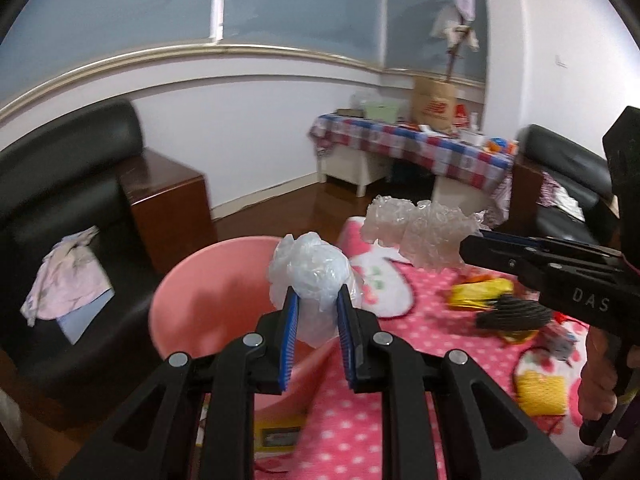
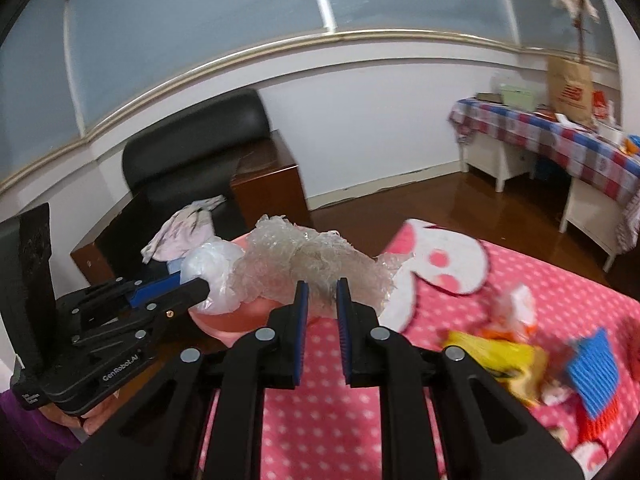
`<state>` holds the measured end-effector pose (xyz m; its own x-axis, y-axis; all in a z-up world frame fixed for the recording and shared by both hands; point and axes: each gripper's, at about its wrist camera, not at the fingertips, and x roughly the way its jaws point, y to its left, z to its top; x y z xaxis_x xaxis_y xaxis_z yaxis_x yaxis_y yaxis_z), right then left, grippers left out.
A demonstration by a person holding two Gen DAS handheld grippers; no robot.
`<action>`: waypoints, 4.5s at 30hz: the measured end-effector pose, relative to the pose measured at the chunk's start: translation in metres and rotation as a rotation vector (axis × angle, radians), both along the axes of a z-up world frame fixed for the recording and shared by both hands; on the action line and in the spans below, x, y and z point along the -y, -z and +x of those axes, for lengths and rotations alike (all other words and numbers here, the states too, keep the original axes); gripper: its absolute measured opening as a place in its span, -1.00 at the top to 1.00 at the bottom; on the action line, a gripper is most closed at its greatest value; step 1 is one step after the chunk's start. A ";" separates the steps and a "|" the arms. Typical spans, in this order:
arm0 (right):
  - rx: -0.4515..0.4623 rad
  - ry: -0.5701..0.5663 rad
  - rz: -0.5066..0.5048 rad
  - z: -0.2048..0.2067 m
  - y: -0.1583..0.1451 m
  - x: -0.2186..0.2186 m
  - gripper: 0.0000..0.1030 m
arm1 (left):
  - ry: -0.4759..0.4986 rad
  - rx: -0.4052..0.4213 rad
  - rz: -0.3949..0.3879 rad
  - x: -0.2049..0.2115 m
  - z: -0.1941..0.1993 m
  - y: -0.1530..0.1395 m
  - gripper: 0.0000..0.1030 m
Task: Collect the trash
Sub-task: 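Carry the white bag with the left gripper while the right carries bubble wrap to the pink bucket, then open both grippers over the pink bucket to drop the bag and bubble wrap, then move both open grippers back over the tablecloth, then grasp the black foam net sleeve with the left gripper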
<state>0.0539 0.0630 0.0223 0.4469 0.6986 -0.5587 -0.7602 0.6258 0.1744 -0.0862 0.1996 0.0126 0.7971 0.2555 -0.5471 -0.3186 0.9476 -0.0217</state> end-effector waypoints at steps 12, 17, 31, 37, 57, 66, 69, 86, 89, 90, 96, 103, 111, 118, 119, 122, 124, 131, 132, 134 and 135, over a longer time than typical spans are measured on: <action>-0.037 -0.117 -0.095 0.005 0.031 -0.079 0.72 | -0.142 -0.122 -0.029 -0.042 0.002 0.040 0.65; -0.055 -0.145 -0.141 0.009 0.047 -0.094 0.72 | -0.169 -0.162 -0.052 -0.053 0.009 0.053 0.65; -0.102 -0.150 -0.174 0.017 0.069 -0.111 0.72 | -0.204 -0.215 -0.073 -0.061 0.016 0.066 0.60; -0.148 -0.163 -0.159 0.021 0.073 -0.113 0.71 | -0.218 -0.216 -0.082 -0.063 0.014 0.068 0.46; -0.157 -0.108 -0.084 0.005 0.054 -0.066 0.38 | -0.194 -0.159 -0.112 -0.044 0.004 0.045 0.30; -0.115 -0.004 -0.078 -0.018 0.040 -0.002 0.38 | -0.065 -0.104 -0.120 0.006 0.011 0.023 0.26; -0.093 0.035 -0.080 -0.022 0.036 0.019 0.38 | -0.007 -0.099 -0.111 0.027 0.015 0.019 0.25; -0.135 0.331 -0.044 -0.052 0.052 0.153 0.38 | 0.236 -0.137 -0.099 0.118 0.025 0.028 0.16; -0.167 0.375 -0.033 -0.056 0.058 0.170 0.38 | 0.283 -0.154 -0.098 0.131 0.026 0.035 0.16; -0.173 0.385 -0.025 -0.055 0.058 0.174 0.38 | 0.297 -0.162 -0.102 0.135 0.028 0.038 0.16; -0.192 0.457 -0.038 -0.057 0.059 0.187 0.38 | 0.349 -0.210 -0.128 0.152 0.033 0.054 0.16; -0.231 0.421 -0.034 -0.054 0.062 0.194 0.38 | 0.335 -0.220 -0.140 0.149 0.042 0.056 0.16; -0.323 0.439 -0.022 -0.041 0.076 0.205 0.38 | 0.331 -0.206 -0.108 0.149 0.059 0.047 0.15; -0.359 0.437 -0.001 -0.030 0.082 0.213 0.38 | 0.352 -0.212 -0.115 0.144 0.091 0.042 0.10; -0.359 0.432 0.004 -0.029 0.082 0.214 0.38 | 0.362 -0.214 -0.114 0.145 0.095 0.042 0.05; -0.345 0.426 0.004 -0.024 0.081 0.217 0.38 | 0.400 -0.221 -0.093 0.151 0.107 0.044 0.03; -0.336 0.427 -0.003 -0.022 0.080 0.218 0.26 | 0.416 -0.231 -0.079 0.154 0.115 0.046 0.01; -0.320 0.440 -0.005 -0.014 0.078 0.222 0.09 | 0.435 -0.262 -0.089 0.155 0.133 0.065 0.00; -0.319 0.443 -0.007 -0.013 0.078 0.223 0.09 | 0.437 -0.261 -0.097 0.154 0.134 0.066 0.00; -0.319 0.447 -0.008 -0.011 0.078 0.225 0.09 | 0.450 -0.249 -0.117 0.153 0.132 0.067 0.00; -0.318 0.448 -0.007 -0.010 0.078 0.226 0.09 | 0.454 -0.236 -0.119 0.152 0.132 0.065 0.00</action>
<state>0.0436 -0.1629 -0.0554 0.5078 0.4745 -0.7190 -0.3293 0.8782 0.3469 0.0453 0.0477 -0.0523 0.6647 -0.1620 -0.7294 0.1142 0.9868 -0.1150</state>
